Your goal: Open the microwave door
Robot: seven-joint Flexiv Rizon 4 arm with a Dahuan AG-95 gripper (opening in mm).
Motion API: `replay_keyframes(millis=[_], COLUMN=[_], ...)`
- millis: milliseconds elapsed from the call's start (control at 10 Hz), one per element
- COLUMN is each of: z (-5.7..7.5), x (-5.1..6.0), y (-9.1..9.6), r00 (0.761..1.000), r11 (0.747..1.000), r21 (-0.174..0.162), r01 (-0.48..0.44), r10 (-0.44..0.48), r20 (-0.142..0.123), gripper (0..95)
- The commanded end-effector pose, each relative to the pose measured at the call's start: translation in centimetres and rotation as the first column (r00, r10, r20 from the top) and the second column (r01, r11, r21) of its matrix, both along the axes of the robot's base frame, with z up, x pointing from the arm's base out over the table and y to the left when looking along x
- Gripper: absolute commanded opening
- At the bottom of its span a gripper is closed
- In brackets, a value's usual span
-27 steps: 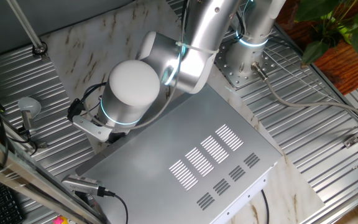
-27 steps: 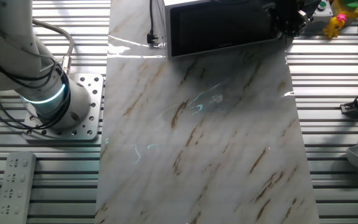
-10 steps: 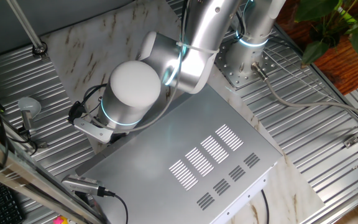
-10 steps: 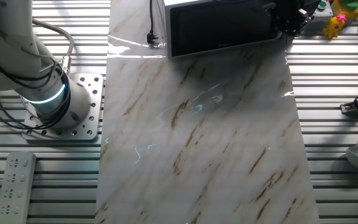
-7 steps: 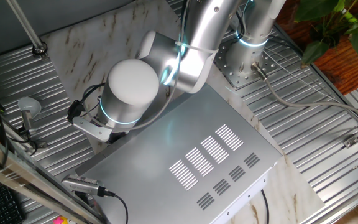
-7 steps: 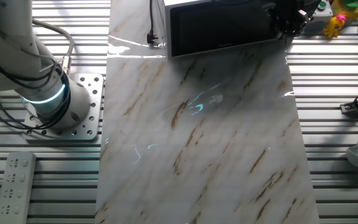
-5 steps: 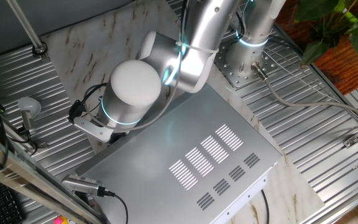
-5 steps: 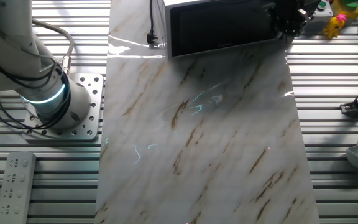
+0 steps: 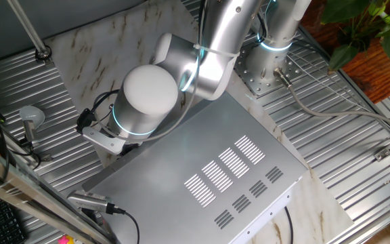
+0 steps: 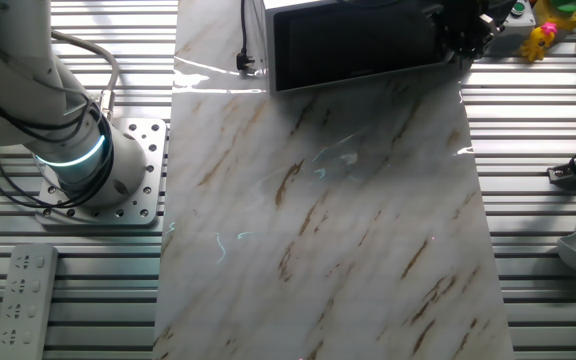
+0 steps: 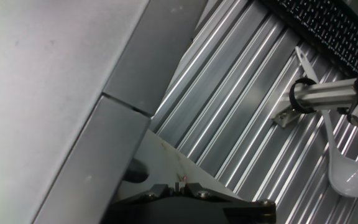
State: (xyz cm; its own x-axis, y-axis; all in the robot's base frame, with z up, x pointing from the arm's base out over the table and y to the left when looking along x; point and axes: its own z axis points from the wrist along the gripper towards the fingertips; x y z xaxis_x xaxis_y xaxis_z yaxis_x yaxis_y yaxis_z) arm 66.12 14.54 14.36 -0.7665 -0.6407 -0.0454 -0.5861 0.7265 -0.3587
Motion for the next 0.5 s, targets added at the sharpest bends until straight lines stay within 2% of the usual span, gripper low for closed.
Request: replay_keyframes(millis=[100,300,400,500], z=[-1.03,-1.03,-1.03,-1.03], x=[-0.73,-0.73,-0.73,-0.73], y=[1.48,1.48,1.48,1.48], r00=[1.000,1.000,1.000,1.000], r11=[1.000,1.000,1.000,1.000], r21=[-0.007,-0.003,-0.013,-0.006], r01=[0.002,0.001,0.003,0.007], r10=[-0.002,-0.001,-0.003,-0.007], r20=[0.006,-0.002,0.006,0.003], gripper=[0.0,0.0,0.0,0.0])
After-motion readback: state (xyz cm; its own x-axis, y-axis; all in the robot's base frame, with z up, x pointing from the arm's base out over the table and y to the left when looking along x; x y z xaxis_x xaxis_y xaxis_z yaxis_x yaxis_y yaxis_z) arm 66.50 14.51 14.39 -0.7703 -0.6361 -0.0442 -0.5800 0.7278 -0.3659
